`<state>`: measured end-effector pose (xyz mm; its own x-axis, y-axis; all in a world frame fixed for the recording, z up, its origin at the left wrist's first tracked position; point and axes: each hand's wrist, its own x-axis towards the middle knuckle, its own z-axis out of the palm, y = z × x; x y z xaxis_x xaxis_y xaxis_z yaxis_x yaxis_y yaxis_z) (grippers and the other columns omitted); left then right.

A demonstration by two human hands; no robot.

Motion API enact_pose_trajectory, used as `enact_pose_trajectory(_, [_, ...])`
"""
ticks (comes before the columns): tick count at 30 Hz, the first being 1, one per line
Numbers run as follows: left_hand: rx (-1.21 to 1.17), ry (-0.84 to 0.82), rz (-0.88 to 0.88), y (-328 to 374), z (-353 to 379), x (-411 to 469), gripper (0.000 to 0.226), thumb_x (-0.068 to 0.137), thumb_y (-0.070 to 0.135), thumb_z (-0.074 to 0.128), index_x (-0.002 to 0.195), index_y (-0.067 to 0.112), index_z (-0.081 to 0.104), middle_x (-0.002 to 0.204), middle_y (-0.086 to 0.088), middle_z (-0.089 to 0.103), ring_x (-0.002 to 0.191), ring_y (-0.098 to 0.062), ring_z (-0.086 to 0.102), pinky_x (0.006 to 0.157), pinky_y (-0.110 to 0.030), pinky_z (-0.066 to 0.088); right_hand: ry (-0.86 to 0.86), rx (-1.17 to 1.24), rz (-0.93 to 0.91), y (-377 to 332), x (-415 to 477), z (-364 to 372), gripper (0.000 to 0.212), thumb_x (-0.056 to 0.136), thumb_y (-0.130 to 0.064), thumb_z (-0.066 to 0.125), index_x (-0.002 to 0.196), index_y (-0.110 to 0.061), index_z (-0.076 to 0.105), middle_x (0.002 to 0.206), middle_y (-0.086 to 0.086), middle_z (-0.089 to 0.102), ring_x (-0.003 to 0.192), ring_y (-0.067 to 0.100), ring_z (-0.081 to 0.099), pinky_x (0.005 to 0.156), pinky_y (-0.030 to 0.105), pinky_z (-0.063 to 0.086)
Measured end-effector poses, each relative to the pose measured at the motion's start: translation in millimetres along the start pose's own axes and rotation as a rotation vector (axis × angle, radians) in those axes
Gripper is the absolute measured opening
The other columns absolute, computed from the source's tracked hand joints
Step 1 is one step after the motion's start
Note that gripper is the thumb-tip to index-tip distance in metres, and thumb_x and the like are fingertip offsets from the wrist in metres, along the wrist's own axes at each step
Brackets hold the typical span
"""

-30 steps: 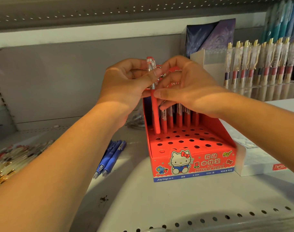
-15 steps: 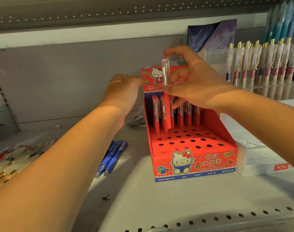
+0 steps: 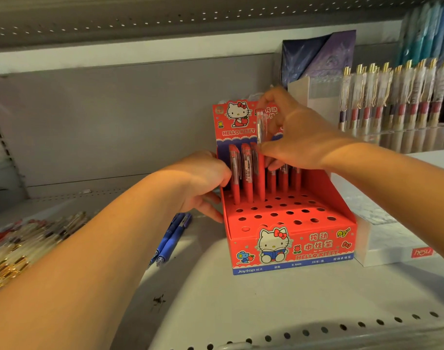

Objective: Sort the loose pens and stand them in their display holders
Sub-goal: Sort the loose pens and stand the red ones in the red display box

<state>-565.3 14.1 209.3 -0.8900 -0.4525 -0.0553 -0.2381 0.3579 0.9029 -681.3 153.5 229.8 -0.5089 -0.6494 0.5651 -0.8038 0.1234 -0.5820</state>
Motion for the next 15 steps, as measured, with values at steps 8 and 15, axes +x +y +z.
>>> enact_pose_trajectory(8, [0.094,-0.037,0.059,0.6,-0.5,-2.2,0.04,0.086,-0.011,0.03,0.087,0.016,0.06,0.068,-0.01,0.073,0.077,-0.036,0.073,0.072,-0.06,0.059,-0.026,-0.05,0.074,-0.3,-0.8,-3.3,0.052,0.082,0.002,0.065,0.108,-0.033,0.037,0.085,0.002,0.06,0.058,0.022,0.072,0.058,0.041,0.062])
enact_pose_trajectory(15, [0.096,-0.035,0.063,1.1,-0.5,-4.3,0.04,0.088,-0.011,0.031,0.086,0.018,0.059,0.065,-0.007,0.072,0.077,-0.034,0.073,0.073,-0.059,0.059,-0.122,-0.07,0.164,0.8,0.6,1.1,0.04,0.086,0.002,0.061,0.107,-0.026,0.04,0.087,0.016,0.067,0.062,0.023,0.073,0.063,0.042,0.062])
